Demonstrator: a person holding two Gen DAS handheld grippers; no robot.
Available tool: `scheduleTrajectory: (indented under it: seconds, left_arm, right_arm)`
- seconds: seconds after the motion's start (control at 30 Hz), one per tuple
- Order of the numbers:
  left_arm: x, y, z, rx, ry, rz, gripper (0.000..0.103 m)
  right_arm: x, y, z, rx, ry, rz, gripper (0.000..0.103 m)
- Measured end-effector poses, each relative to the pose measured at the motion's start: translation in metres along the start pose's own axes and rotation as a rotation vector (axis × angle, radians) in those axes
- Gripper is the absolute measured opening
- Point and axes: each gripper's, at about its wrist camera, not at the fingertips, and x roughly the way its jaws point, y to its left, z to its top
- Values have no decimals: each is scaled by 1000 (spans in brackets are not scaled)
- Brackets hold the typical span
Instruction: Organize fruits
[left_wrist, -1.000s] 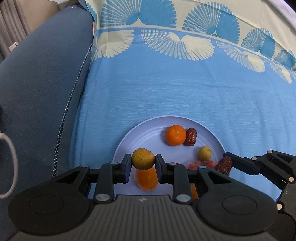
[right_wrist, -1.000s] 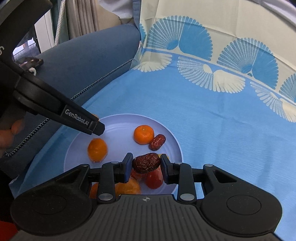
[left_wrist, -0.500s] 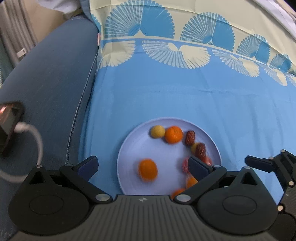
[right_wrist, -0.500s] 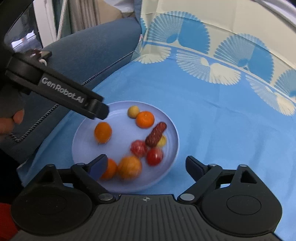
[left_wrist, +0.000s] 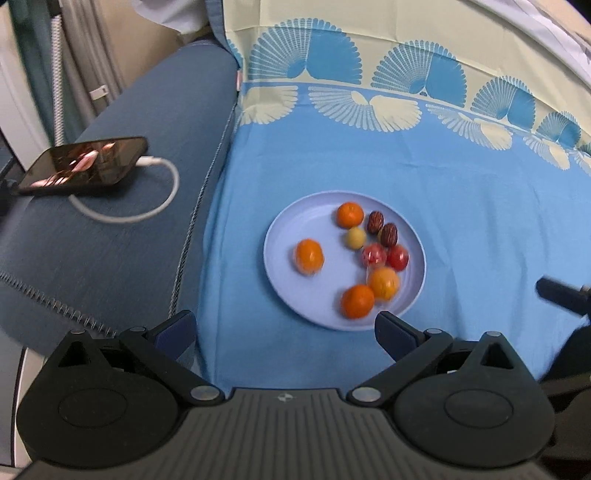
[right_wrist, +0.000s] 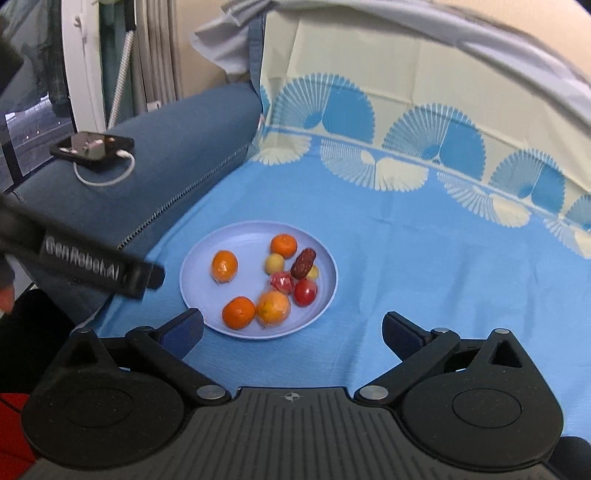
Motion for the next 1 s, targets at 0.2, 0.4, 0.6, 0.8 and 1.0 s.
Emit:
scheduleTrajectory:
  seconds: [0.2,0.4,0.6,0.8,1.0]
  left_arm:
    - [-17,-1,-14,4,-15,16,103]
    - [-25,-3,-14,1,-29,23,103]
    - [-29,-3,-13,0,-34,29,103]
    - [-29,-2,-12,-2,-31,32,103]
    - [-29,-2,-12,1,-31,36,103]
  right_arm:
    - [-22,3,-2,-10,-46,-11,102]
    - [-31,3,-3,-18,-65,-15,102]
    - [-33,7,-1,-26,-74,-19,102]
    - [-32,7,-1,-26,-74,-21,102]
    - [-33,8,-1,-26,-73,-22,102]
